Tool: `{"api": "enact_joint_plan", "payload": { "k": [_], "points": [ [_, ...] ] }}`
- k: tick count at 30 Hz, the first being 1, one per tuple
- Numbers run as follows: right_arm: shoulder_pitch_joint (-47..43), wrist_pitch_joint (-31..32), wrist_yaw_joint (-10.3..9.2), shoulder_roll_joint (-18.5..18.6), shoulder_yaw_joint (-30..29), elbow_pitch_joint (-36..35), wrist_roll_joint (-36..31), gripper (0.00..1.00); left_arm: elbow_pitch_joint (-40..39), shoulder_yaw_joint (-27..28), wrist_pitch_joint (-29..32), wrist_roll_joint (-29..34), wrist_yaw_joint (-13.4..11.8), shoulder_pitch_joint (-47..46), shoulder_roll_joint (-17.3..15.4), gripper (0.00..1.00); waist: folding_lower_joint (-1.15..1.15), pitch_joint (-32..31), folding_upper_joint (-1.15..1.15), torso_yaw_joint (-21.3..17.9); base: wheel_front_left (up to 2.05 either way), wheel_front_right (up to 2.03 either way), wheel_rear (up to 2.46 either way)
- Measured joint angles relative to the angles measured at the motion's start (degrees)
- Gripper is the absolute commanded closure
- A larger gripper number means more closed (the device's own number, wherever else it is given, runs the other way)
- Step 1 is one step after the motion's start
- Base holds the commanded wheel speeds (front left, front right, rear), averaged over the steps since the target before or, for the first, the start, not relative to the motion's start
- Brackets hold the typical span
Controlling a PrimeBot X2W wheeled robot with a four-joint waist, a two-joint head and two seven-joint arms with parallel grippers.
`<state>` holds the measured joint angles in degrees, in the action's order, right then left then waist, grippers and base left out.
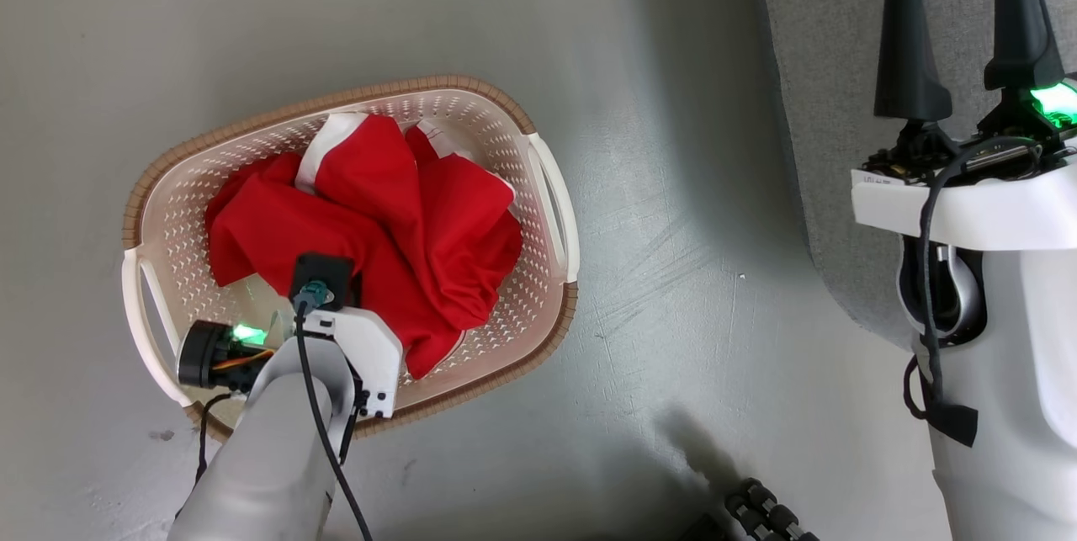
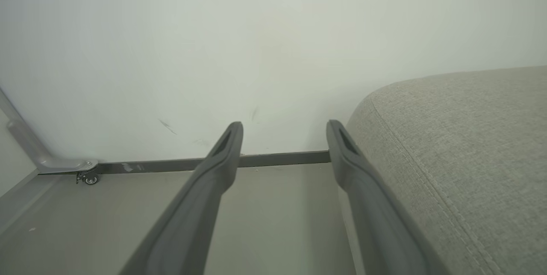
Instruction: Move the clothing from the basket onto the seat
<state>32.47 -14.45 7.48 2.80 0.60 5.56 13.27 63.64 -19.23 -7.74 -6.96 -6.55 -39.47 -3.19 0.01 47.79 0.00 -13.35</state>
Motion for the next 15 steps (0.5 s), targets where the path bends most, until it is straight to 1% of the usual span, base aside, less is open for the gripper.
{"api": "enact_joint_plan", "payload": {
  "k": [5,10,11,15],
  "points": [
    [0.5,0.0,0.00,0.0,-0.2,0.1,0.0,0.00,-0.5,0.4,-1.8,-0.6,0.1,-1.1,0.0,1.00,0.00,-0.3,0.00,0.2,0.00,0.00,0.00],
    [0.5,0.0,0.00,0.0,-0.1,0.1,0.0,0.00,-2.0,0.5,-4.0,-1.2,0.6,-2.0,-0.2,1.00,0.00,-0.9,0.00,0.6,0.00,0.00,0.00],
    [0.5,0.0,0.00,0.0,-0.1,0.2,-0.1,0.00,-2.4,0.5,-4.4,-1.2,1.0,-2.1,-0.3,1.00,0.00,-1.0,0.00,0.7,0.00,0.00,0.00],
    [0.5,0.0,0.00,0.0,-0.1,0.4,-0.2,0.00,-3.7,0.5,-5.0,-1.2,1.1,-2.1,-0.3,1.00,0.00,-1.8,0.00,1.2,0.00,0.00,0.00]
  ]
}}
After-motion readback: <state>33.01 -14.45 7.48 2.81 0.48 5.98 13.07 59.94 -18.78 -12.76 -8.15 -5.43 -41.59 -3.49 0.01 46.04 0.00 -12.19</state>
